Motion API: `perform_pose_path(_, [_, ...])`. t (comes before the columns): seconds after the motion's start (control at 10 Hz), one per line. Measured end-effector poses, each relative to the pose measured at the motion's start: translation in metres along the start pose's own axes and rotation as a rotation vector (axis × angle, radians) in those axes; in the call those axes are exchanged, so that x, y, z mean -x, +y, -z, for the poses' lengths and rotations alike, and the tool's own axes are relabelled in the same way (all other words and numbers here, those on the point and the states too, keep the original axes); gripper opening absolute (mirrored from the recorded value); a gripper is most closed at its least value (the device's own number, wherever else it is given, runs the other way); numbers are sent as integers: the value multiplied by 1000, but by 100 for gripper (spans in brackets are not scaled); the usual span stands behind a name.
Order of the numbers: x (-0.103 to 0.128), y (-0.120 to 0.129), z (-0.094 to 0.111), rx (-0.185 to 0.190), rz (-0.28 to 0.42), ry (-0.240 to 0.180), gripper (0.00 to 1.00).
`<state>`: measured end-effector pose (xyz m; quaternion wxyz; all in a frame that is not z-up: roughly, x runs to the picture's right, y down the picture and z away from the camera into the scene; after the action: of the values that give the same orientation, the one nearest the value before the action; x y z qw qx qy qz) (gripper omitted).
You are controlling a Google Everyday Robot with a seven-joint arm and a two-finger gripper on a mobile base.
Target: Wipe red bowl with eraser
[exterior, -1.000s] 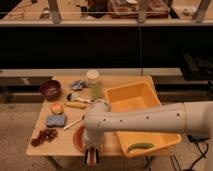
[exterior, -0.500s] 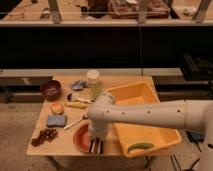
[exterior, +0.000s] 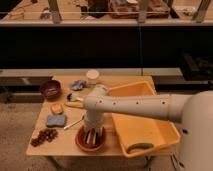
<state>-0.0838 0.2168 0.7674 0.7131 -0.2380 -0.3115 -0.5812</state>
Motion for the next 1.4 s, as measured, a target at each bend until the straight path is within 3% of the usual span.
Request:
perform_pose_path(0.3, [11,-47,2,-28,83,14,0])
perform_pose_path(0.5, [25,-78,24,-60,177,33,0])
perform_pose_path(0.6, [31,-80,27,-65,196,31,0])
perform_pose_path(1.0, [70,-54,8,-51,202,-19,0])
perform_pose_path(1.2, [80,-22,-3,-51,138,-35,0])
perform_pose_path(1.4, [72,6,6,-49,66,-16,0])
